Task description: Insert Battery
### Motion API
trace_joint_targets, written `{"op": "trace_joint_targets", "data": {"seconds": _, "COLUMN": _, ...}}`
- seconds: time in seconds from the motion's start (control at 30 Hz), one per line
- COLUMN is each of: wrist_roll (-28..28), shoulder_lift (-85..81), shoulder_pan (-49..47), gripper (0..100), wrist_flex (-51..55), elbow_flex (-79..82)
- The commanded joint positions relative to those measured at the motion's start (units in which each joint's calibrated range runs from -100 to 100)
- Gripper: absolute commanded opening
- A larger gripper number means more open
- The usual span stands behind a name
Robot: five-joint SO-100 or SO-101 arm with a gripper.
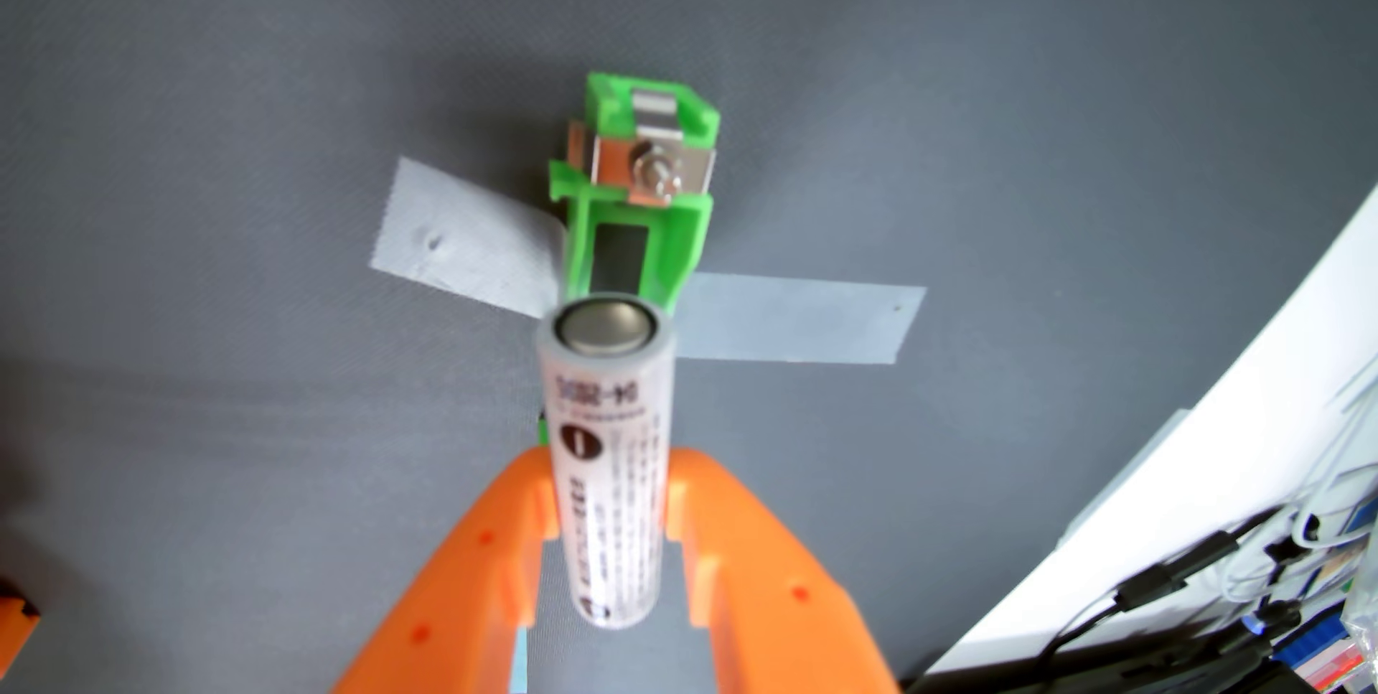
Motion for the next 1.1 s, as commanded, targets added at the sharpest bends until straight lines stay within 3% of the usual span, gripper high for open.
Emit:
{"op": "trace_joint_targets", "data": {"seconds": 0.0, "wrist_roll": -0.24, "shoulder_lift": -1.74, "shoulder_pan": 0.17, "gripper": 1, "wrist_flex": 0.3, "elbow_flex": -0.23}}
{"op": "trace_joint_targets", "data": {"seconds": 1.07, "wrist_roll": -2.3, "shoulder_lift": -1.07, "shoulder_pan": 0.17, "gripper": 1, "wrist_flex": -0.55, "elbow_flex": 0.4}}
